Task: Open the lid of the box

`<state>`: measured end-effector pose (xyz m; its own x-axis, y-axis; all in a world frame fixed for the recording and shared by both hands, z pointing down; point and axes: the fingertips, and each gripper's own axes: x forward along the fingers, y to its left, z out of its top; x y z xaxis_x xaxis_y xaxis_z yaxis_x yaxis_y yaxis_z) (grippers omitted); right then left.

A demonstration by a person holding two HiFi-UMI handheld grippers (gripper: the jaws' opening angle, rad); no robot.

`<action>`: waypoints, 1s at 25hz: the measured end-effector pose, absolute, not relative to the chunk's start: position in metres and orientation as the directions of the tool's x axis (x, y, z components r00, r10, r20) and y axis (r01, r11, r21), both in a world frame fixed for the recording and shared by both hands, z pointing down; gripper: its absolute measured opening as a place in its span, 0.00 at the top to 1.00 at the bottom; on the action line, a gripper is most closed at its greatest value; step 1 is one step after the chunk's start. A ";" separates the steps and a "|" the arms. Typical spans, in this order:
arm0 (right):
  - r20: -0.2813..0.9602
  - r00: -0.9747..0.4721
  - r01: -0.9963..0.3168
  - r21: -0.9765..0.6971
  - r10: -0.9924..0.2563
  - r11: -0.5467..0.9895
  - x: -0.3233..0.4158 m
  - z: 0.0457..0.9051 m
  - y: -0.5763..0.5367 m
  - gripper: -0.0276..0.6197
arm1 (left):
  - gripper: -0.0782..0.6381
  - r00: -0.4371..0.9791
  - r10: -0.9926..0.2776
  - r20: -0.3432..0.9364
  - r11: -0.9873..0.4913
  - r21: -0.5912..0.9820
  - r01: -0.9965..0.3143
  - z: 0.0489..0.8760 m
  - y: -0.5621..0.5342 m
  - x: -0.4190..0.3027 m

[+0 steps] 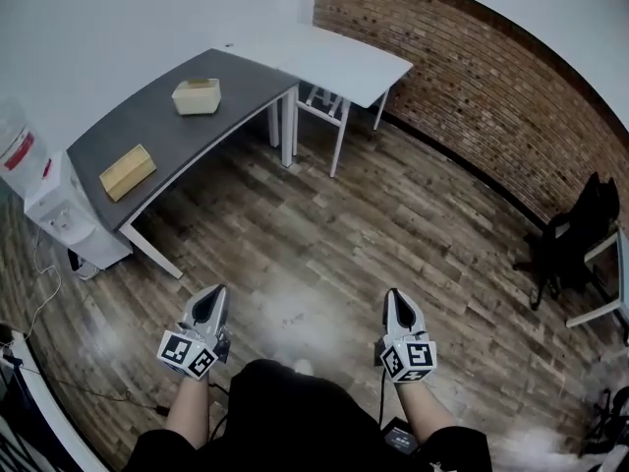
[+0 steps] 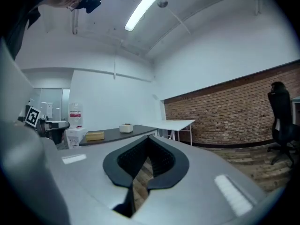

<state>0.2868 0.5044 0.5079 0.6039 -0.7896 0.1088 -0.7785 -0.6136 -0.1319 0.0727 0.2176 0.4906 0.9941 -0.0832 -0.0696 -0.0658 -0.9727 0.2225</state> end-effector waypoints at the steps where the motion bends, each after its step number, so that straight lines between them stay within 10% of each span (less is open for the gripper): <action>1: 0.107 0.590 -0.789 -0.135 -0.800 -0.600 0.292 0.508 0.497 0.95 | 0.89 0.992 -0.105 -0.066 -0.968 0.236 -0.086 0.490 0.214 0.071; 25: 0.104 0.324 -0.936 -0.108 -0.940 -0.334 0.333 0.505 0.236 0.95 | 0.89 0.922 -0.377 -0.090 -0.909 0.225 -0.350 0.477 0.009 0.058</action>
<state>0.3326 0.2357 0.5053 0.3237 -0.9404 0.1038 -0.9364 -0.3342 -0.1075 0.0578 0.0085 0.4772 0.9218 -0.3769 -0.0905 -0.3498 -0.9095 0.2247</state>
